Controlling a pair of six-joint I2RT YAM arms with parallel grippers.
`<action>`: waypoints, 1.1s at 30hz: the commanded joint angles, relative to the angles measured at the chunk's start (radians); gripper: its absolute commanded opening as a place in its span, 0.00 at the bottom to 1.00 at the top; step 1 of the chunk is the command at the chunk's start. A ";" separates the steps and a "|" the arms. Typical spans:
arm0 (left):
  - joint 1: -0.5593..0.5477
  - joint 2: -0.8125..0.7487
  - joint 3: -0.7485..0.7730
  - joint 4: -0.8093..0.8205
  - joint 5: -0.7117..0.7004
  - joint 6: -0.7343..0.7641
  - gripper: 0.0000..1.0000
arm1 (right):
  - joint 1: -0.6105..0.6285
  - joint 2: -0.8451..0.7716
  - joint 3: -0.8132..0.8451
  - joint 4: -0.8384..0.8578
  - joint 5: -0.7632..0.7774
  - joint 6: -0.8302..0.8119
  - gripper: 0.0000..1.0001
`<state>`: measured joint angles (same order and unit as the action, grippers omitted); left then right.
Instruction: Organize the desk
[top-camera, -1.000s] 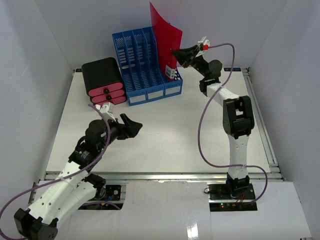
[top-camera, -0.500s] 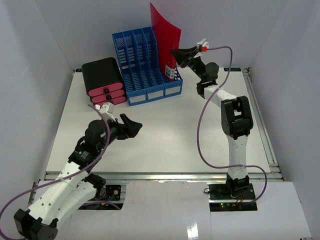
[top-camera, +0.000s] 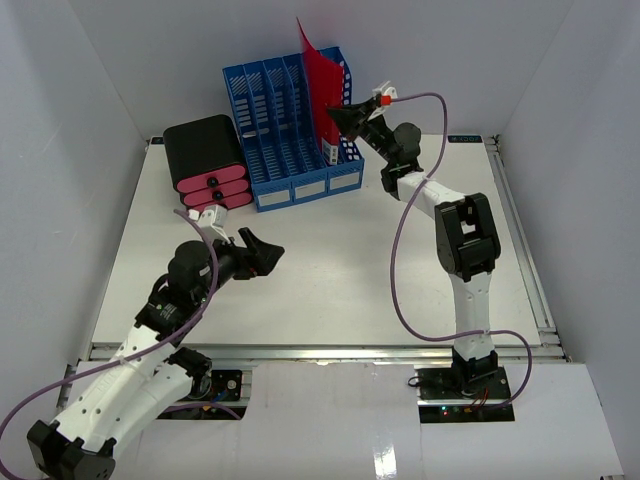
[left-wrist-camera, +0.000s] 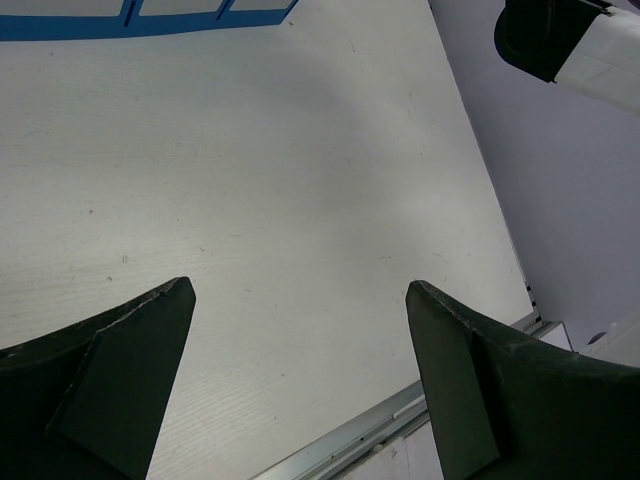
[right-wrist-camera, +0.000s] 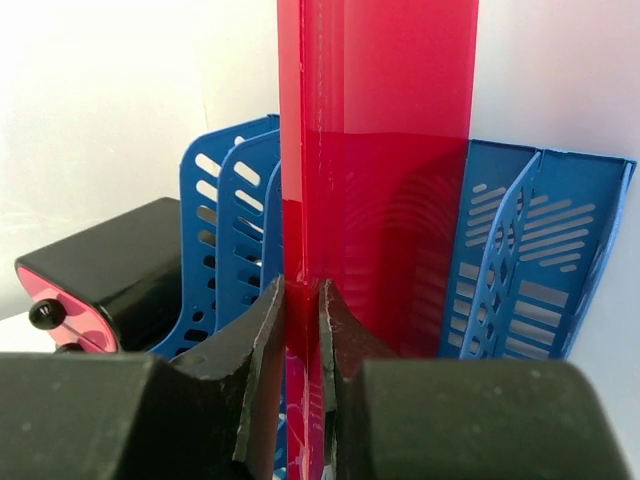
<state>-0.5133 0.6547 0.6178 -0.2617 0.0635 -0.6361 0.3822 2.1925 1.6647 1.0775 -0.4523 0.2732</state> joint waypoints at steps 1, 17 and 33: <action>0.004 0.008 0.031 0.002 0.021 0.006 0.98 | 0.029 -0.034 0.012 -0.039 -0.028 -0.051 0.08; 0.004 -0.024 -0.003 0.039 0.041 0.007 0.98 | 0.015 -0.207 -0.346 -0.088 -0.074 -0.300 0.76; 0.003 -0.002 0.123 0.055 0.133 0.115 0.98 | -0.123 -0.957 -0.512 -1.005 -0.099 -0.472 0.90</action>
<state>-0.5126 0.6586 0.6711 -0.2287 0.1348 -0.5672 0.2995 1.4233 1.2119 0.4265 -0.5278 -0.1159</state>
